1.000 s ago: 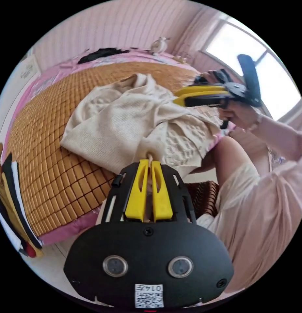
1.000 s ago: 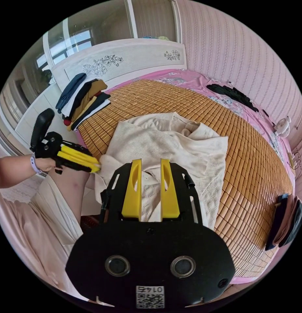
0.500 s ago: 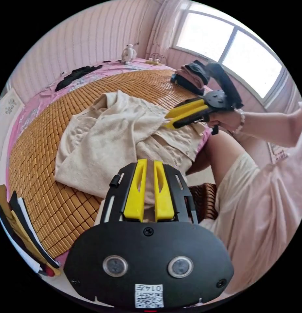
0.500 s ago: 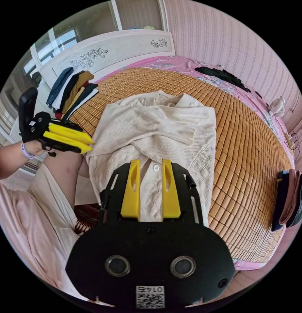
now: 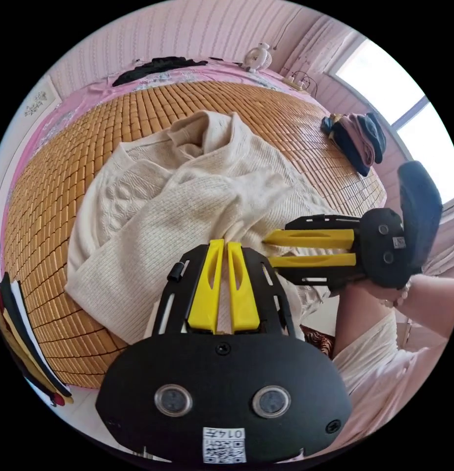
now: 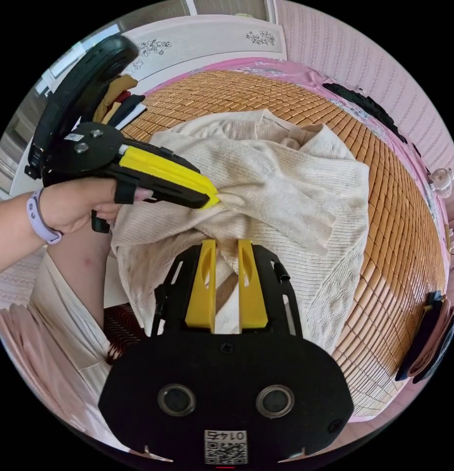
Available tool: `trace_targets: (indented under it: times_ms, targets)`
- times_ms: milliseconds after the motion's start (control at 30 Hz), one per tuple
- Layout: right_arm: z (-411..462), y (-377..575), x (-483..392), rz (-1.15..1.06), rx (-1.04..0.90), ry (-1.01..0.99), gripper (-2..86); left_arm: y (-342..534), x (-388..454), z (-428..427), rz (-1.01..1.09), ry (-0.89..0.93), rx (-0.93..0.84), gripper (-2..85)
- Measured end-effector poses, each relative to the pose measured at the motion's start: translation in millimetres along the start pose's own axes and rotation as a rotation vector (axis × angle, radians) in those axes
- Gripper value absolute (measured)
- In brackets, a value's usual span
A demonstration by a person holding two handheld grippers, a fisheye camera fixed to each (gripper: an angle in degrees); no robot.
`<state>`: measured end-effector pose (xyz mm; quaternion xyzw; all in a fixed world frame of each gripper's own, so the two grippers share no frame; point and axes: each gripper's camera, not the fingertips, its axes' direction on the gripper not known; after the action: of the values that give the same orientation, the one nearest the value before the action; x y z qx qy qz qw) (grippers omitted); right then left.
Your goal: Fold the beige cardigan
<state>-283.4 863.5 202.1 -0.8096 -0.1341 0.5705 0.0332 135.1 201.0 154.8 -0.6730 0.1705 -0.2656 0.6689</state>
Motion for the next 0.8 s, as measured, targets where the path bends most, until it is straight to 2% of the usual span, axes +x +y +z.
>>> trace_targets:
  times_ms: [133,267,367,467,533,633,700,800]
  targets:
    - [-45,5,23,0.060,0.188,-0.025,1.6,48,-34,-78,-0.052,0.005,0.220,-0.9]
    - [-98,22,52,0.149,0.362,0.026,0.9,132,-84,-168,-0.198,-0.126,0.376,-1.0]
    - [-145,60,96,0.342,0.546,0.027,0.8,194,-119,-203,-0.336,-0.211,0.423,-1.0]
    - [-181,111,143,0.580,0.680,0.145,0.8,227,-137,-212,-0.410,-0.240,0.438,-1.0]
    - [-195,155,181,0.832,0.655,0.250,1.0,235,-143,-219,-0.432,-0.269,0.478,-1.0]
    - [-178,202,213,1.006,0.588,0.217,1.5,243,-162,-219,-0.510,-0.305,0.521,-0.9]
    - [-157,221,223,1.095,0.475,0.193,1.8,247,-180,-202,-0.590,-0.256,0.472,-0.9]
    - [-141,227,215,1.105,0.344,0.296,2.0,258,-197,-175,-0.695,-0.197,0.366,-0.9]
